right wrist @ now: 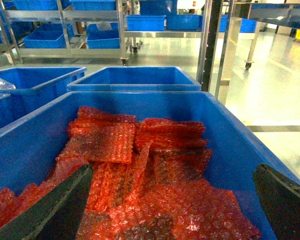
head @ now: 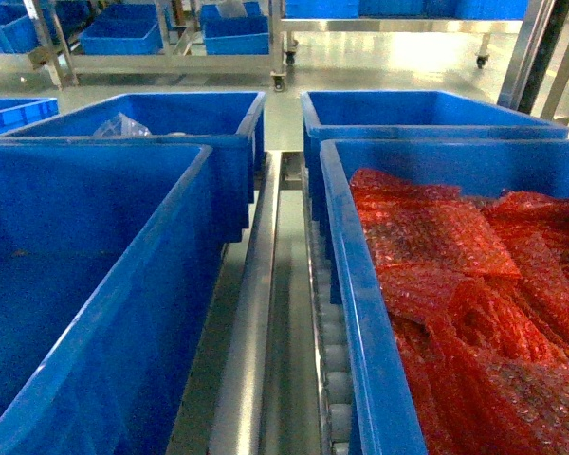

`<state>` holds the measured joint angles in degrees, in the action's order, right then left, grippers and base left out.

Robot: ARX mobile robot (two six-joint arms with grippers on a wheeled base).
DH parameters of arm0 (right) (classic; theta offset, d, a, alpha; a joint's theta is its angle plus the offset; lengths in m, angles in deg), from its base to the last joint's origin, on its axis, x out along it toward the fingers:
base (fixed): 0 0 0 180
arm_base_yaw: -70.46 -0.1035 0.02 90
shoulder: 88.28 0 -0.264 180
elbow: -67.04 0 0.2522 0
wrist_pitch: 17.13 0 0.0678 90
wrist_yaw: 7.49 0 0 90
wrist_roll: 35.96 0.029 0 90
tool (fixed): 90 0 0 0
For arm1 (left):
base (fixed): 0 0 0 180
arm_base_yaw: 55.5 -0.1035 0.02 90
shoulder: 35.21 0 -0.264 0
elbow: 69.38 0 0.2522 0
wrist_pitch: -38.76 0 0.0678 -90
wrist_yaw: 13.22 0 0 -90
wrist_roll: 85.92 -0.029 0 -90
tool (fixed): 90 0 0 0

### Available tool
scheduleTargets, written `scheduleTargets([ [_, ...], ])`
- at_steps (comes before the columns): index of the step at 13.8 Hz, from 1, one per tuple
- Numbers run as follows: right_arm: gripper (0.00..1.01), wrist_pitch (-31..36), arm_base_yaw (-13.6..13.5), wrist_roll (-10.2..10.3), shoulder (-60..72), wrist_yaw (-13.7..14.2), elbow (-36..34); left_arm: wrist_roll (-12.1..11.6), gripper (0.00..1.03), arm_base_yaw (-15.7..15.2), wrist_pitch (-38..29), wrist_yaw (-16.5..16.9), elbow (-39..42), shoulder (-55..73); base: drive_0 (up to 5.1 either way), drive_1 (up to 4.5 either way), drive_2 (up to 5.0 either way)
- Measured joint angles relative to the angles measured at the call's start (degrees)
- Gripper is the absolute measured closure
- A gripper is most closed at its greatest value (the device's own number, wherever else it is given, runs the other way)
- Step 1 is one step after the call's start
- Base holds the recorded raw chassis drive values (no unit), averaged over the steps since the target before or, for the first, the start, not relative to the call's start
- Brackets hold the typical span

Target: Pick blue part to blue bin on bottom shelf

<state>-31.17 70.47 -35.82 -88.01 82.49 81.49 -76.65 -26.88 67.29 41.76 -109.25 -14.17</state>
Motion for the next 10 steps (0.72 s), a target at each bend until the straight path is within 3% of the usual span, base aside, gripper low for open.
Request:
scheduleTargets([
  [10, 0.03, 0.0, 0.0, 0.0, 0.0, 0.0, 0.0, 0.0, 0.60, 0.0, 0.0, 0.0, 0.0, 0.0, 0.0, 0.00, 0.0],
])
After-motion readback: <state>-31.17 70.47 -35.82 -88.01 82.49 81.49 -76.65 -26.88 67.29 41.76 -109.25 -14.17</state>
